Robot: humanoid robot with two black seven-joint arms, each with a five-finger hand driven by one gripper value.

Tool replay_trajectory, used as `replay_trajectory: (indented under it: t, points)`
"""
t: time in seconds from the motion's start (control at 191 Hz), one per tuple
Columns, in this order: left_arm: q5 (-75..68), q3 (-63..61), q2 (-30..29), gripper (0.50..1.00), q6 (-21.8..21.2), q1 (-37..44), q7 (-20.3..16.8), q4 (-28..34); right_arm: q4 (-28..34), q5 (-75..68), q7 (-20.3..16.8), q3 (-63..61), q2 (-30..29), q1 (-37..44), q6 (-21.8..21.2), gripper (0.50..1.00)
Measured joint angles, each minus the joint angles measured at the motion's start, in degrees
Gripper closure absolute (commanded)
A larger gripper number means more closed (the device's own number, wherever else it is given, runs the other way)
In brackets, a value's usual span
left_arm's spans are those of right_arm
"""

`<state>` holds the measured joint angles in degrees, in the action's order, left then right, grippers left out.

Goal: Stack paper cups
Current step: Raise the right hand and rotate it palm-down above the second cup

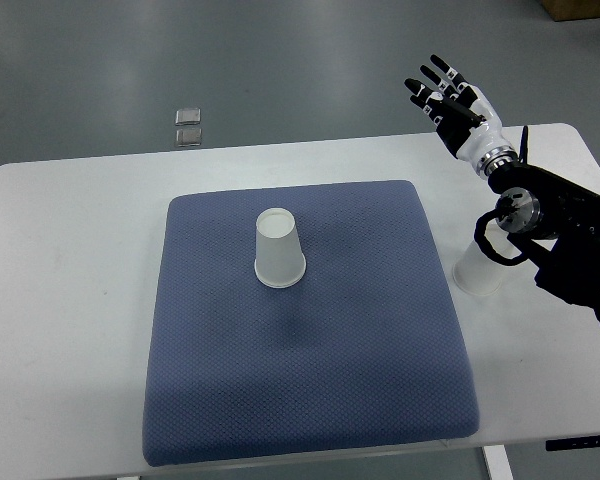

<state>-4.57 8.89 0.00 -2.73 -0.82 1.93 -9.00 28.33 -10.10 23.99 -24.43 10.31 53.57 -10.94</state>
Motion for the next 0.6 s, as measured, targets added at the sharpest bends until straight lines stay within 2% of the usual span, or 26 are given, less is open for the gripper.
replay_trajectory:
  t: [0.602]
  points:
    - [0.0,0.0,0.0,0.5,-0.1,0.2,0.0,0.4,0.0,0.1,0.0,0.0,0.0,0.0,0.0,0.587]
